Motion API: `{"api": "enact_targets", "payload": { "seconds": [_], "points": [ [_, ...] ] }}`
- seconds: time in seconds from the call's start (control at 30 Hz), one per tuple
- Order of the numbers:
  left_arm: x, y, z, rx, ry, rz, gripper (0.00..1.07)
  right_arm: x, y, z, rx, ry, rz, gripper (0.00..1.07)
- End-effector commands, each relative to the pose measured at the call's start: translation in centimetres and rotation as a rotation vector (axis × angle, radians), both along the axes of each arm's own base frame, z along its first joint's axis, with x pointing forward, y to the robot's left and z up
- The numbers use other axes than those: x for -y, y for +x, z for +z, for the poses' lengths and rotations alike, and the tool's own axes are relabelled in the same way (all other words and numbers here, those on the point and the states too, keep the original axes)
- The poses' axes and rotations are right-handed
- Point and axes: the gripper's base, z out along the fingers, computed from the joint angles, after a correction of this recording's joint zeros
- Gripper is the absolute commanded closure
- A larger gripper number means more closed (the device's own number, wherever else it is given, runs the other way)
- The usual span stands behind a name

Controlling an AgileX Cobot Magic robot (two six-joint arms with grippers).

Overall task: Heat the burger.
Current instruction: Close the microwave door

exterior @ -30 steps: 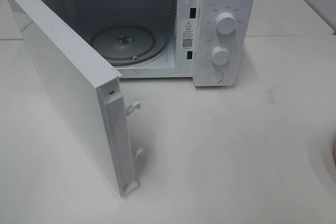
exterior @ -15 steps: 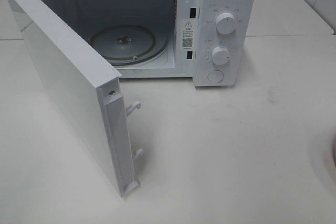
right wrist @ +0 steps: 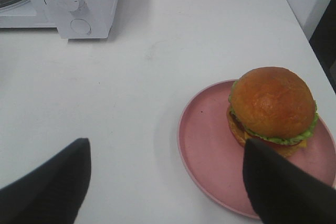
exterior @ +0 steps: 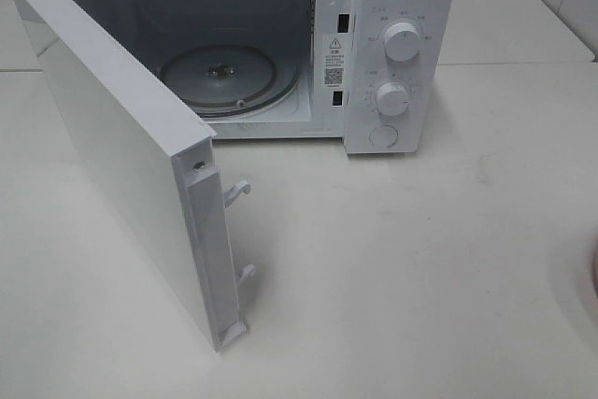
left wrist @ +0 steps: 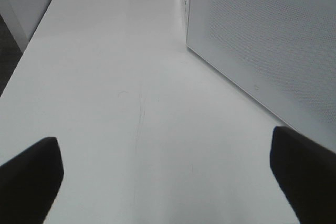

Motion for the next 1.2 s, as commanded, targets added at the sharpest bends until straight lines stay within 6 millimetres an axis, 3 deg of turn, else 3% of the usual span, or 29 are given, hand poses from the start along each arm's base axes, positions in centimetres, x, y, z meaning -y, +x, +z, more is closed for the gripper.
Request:
{"api": "enact_targets", "payload": {
  "seconds": [0.03,1.2],
  "points": [
    [-0.02,-0.21,0.01,0.029,0.0,0.006,0.07,-0.01,-0.37,-0.04,0.027,-0.002,-0.004,0.32],
    [0.08,-0.21,0.02,0.029,-0.012,-0.001,0.07,-0.01,-0.37,-0.04,0.027,-0.002,-0.004,0.32]
  ]
}}
